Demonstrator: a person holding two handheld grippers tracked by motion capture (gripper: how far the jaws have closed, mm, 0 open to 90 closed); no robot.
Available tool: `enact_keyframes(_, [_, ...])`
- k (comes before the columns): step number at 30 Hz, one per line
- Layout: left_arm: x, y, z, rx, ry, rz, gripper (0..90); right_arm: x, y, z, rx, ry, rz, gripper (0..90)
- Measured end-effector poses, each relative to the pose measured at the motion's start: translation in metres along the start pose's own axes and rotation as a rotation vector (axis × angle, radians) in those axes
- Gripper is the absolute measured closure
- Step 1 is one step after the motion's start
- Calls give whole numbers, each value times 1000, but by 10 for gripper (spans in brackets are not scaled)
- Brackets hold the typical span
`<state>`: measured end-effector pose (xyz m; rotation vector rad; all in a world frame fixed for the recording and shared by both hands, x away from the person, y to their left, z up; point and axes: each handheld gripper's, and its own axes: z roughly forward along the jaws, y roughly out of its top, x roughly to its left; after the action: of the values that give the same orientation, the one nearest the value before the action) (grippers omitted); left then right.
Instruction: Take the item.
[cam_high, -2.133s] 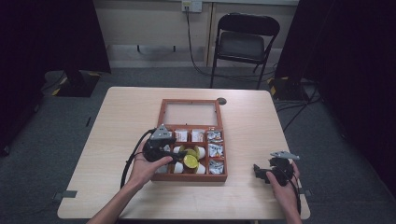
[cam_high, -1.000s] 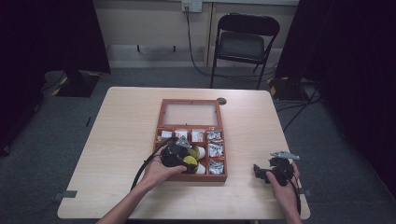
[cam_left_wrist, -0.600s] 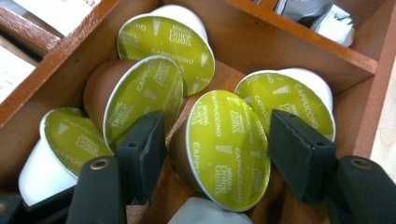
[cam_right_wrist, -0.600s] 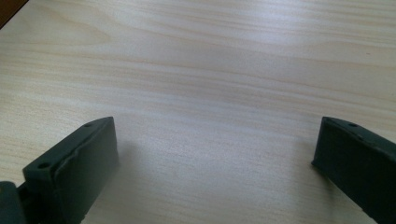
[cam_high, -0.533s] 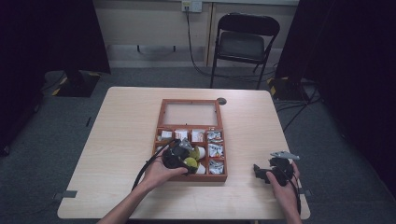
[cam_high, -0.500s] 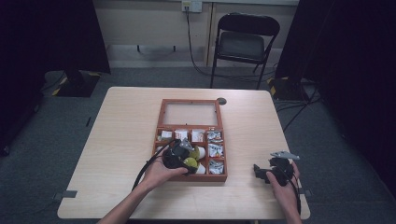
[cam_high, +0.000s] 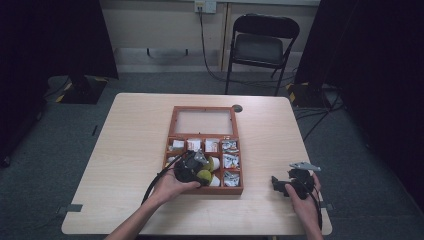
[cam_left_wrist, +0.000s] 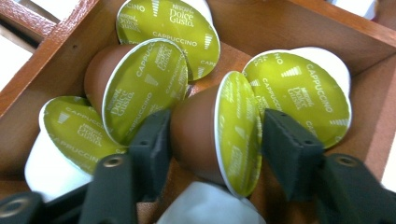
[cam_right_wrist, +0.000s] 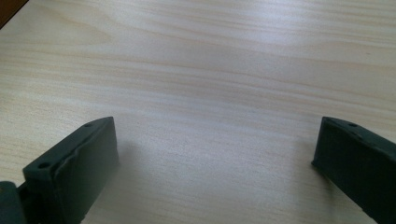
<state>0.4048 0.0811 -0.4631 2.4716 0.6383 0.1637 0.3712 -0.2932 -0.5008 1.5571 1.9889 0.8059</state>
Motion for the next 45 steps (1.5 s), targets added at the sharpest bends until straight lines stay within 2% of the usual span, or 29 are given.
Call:
enact_keyframes(3, [0,0,0,-4,5,0,518,0,0,0,0,0,0,0])
enact_keyframes(14, [4,-1,-3,-42,-22,-37,549,0,0,0,0,0,0,0])
enact_keyframes(20, [3,-1,-3,-43,-15,-30,551,0,0,0,0,1,0,0])
enact_keyframes(33, [5,-1,-7,-65,-23,-47,552,0,0,0,0,1,0,0])
enact_keyframes(36, [3,2,-11,-78,-17,-40,551,0,0,0,0,1,0,0])
enact_keyframes(45, [6,1,-19,-131,-34,-63,551,0,0,0,0,1,0,0])
